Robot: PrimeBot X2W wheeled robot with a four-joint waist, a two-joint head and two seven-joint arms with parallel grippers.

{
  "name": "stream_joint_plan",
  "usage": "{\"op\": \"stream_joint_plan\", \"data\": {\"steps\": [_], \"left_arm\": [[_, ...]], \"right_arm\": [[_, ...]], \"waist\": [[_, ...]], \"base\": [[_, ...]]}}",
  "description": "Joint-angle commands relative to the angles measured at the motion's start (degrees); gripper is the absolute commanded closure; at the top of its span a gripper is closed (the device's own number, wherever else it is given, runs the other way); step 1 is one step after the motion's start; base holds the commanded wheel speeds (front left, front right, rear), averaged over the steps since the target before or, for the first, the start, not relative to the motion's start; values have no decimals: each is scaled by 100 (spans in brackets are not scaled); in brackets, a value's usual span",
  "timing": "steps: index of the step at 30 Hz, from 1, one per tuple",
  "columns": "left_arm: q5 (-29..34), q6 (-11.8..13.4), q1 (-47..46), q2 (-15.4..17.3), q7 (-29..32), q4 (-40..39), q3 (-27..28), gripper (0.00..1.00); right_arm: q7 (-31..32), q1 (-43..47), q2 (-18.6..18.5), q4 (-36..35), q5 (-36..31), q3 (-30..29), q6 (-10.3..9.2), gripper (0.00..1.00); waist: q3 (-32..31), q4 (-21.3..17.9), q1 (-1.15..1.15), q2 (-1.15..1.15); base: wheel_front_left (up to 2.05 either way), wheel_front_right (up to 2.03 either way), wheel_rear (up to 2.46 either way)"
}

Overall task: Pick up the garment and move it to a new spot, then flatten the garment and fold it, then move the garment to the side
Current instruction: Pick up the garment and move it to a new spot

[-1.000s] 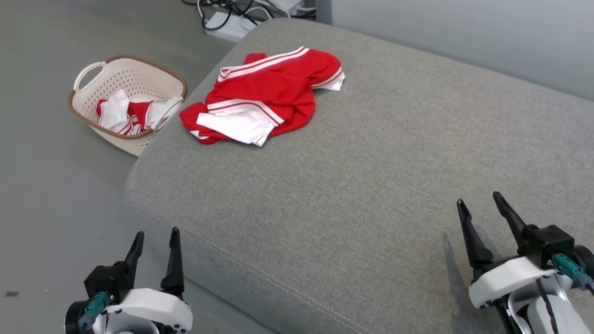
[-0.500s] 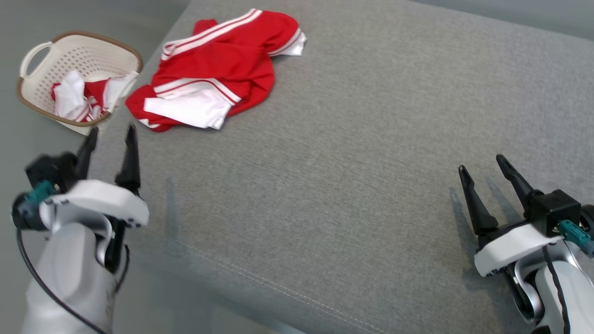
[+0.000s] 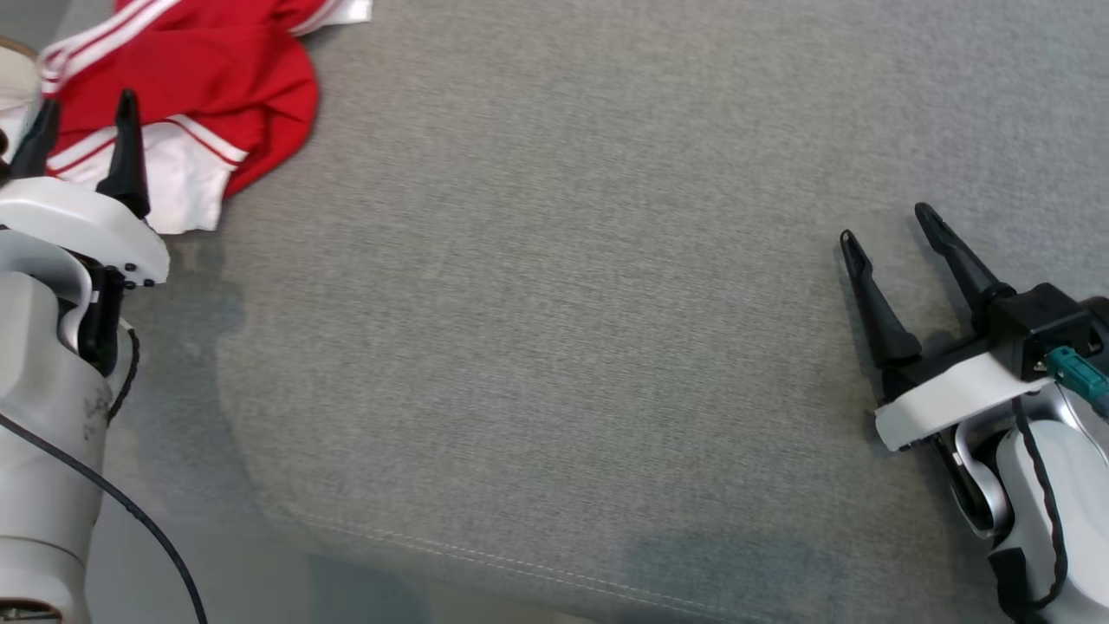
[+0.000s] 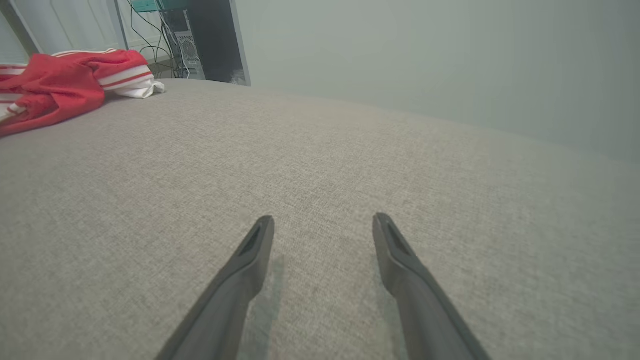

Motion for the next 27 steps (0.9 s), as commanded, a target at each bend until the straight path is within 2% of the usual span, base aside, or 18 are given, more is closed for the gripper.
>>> {"op": "stream_joint_plan", "data": {"steps": [1,6,12,13,14,18,22,26,27], "left_arm": [[-98,-39,-207,419,28,46,91,0],[-99,42,-537,717,38,632,44,0],[-15,312,-769,958,109,1091,-7,0],[-44,331,-803,973,118,1136,17,37],[-76,345,-828,979,131,1177,41,100],[-75,377,-898,945,37,1171,16,100],[82,411,-864,825,-82,733,-104,100],[430,472,-527,708,-91,-448,-229,100],[573,485,-276,515,-92,-1019,-297,100]], "right_arm": [[-14,-45,13,-152,-7,78,-1,0],[-75,-159,90,-167,-12,104,-1,0],[-114,-254,145,-179,-10,91,-1,0],[-122,-263,154,-175,-5,85,-1,0],[-133,-267,163,-164,2,76,-1,0],[-193,-256,216,-81,57,5,-1,0],[-261,-234,309,46,108,-47,-1,0],[-309,-230,416,205,158,-30,-1,0],[-324,-220,459,288,194,-24,-1,0]], "waist": [[264,-286,0,0],[475,-651,0,0],[664,-1033,0,0],[689,-1087,0,0],[702,-1134,0,0],[680,-1225,0,0],[534,-1230,0,0],[330,-1246,0,0],[215,-1260,0,0]], "base": [[0,0,0],[0,0,0],[0,0,0],[0,0,0],[0,0,0],[0,0,0],[0,0,0],[0,0,0],[0,0,0]]}}
